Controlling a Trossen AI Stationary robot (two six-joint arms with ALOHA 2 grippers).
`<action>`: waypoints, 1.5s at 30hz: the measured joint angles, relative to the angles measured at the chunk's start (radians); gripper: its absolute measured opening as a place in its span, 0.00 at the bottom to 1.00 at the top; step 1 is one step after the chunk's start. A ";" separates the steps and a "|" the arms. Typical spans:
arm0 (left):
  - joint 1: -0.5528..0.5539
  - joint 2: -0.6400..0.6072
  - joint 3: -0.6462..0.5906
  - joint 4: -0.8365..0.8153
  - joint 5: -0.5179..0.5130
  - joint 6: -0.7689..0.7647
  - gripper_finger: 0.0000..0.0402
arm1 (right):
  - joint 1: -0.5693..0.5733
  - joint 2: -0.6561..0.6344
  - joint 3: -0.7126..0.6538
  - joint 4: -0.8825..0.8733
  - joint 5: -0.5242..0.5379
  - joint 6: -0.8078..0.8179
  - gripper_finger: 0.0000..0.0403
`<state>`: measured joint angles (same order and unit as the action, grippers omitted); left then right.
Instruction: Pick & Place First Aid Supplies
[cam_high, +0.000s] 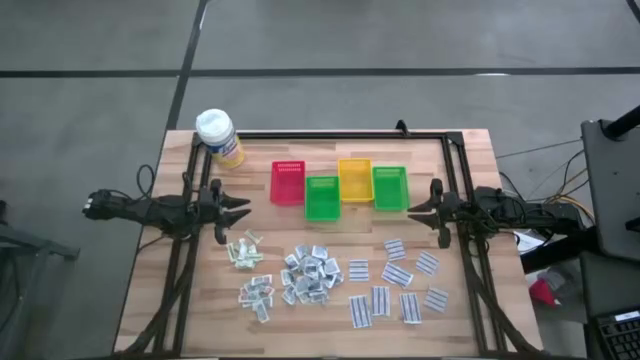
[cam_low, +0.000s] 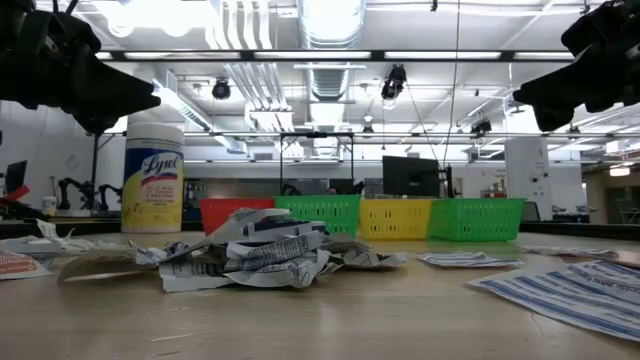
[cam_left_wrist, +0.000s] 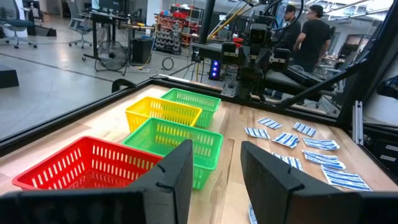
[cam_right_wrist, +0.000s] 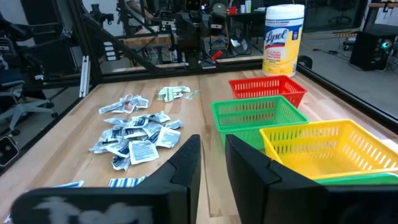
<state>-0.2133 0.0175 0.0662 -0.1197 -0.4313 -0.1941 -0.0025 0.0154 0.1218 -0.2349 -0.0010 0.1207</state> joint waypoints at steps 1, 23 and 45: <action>0.000 0.000 0.000 0.000 0.000 0.000 0.33 | 0.000 0.000 0.000 0.000 0.000 0.000 0.19; 0.000 0.000 0.000 0.000 0.000 0.000 0.33 | 0.000 0.000 0.000 0.000 0.000 0.000 0.17; 0.000 0.000 0.000 0.000 0.000 0.000 0.33 | 0.000 0.000 0.000 0.001 0.000 0.108 0.18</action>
<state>-0.2134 0.0175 0.0662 -0.1198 -0.4313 -0.1941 -0.0025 0.0154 0.1215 -0.2340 -0.0010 0.2287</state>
